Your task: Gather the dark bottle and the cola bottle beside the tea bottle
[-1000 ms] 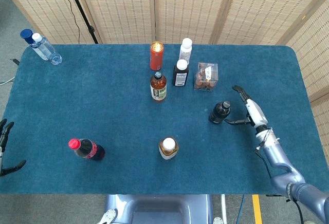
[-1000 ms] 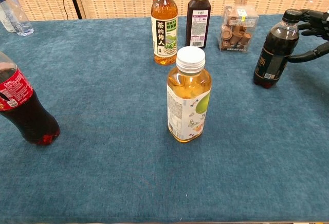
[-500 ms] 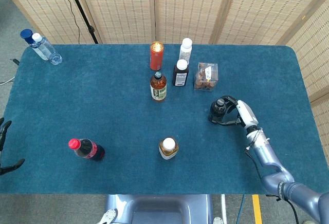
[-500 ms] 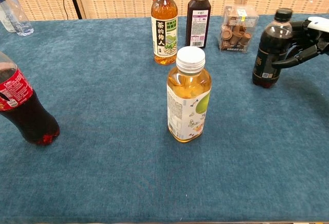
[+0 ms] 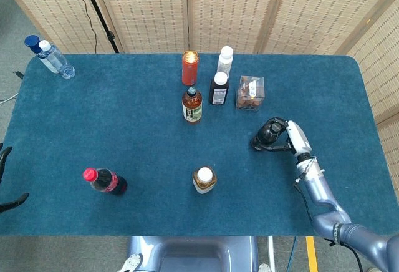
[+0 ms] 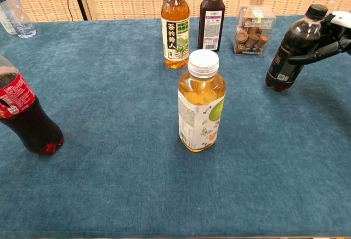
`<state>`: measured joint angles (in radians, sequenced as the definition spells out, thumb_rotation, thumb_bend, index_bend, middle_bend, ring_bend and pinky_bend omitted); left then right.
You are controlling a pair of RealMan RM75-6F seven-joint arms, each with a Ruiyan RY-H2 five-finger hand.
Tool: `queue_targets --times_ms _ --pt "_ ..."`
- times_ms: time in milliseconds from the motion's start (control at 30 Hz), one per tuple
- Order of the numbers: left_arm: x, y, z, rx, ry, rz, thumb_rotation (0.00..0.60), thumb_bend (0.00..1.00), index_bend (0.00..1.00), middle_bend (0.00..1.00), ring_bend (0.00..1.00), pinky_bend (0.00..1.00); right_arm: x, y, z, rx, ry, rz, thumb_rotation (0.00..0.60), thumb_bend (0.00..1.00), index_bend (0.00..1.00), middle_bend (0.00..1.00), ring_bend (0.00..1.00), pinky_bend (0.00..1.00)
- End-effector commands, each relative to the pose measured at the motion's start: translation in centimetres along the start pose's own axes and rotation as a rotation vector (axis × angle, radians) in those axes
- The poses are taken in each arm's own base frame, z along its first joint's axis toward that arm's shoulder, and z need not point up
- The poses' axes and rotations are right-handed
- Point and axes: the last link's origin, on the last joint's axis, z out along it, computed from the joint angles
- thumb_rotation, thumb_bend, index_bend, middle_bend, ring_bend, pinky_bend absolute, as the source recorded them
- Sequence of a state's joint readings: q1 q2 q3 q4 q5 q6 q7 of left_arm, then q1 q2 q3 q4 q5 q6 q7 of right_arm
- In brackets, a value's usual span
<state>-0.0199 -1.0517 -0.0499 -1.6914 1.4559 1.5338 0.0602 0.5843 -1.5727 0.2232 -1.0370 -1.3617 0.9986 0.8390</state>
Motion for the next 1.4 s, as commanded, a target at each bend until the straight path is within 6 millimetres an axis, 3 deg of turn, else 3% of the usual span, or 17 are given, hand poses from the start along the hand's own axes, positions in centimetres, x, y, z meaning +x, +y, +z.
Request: queue_targets --times_ms 33,133,267,433,733,1400 --pt "0.0 0.0 0.0 -0.001 0.0 -0.002 0.6 0.04 0.0 0.0 0.0 0.0 1.0 -0.6 -1.2 0.038 0.002 0.0 0.6 0.59 0.58 0.6 0.6 0.5" --pt "0.1 0.0 0.0 -0.004 0.0 -0.005 0.6 0.04 0.0 0.0 0.0 0.0 1.8 -1.0 -2.4 0.068 -0.006 -0.018 0.6 0.59 0.58 0.6 0.6 0.5" --pt "0.2 0.0 -0.2 -0.018 -0.004 -0.016 0.6 0.04 0.0 0.0 0.0 0.0 3.2 -1.8 -5.5 0.107 -0.043 -0.024 0.6 0.6 0.59 0.6 0.6 0.5" --pt "0.7 0.1 -0.8 -0.051 -0.006 -0.038 0.6 0.04 0.0 0.0 0.0 0.0 3.3 -2.1 -7.8 0.131 -0.063 -0.097 0.6 0.6 0.59 0.6 0.6 0.5" --pt "1.6 -0.6 -1.4 -0.083 0.002 -0.082 0.6 0.04 0.0 0.0 0.0 0.0 0.5 -3.0 -9.1 0.165 -0.125 -0.148 0.6 0.61 0.59 0.6 0.6 0.5" --pt "1.8 -0.9 -1.1 -0.094 -0.014 -0.092 0.6 0.04 0.0 0.0 0.0 0.0 -6.8 -5.6 -8.7 0.258 -0.245 -0.208 0.6 0.61 0.59 0.61 0.6 0.5"
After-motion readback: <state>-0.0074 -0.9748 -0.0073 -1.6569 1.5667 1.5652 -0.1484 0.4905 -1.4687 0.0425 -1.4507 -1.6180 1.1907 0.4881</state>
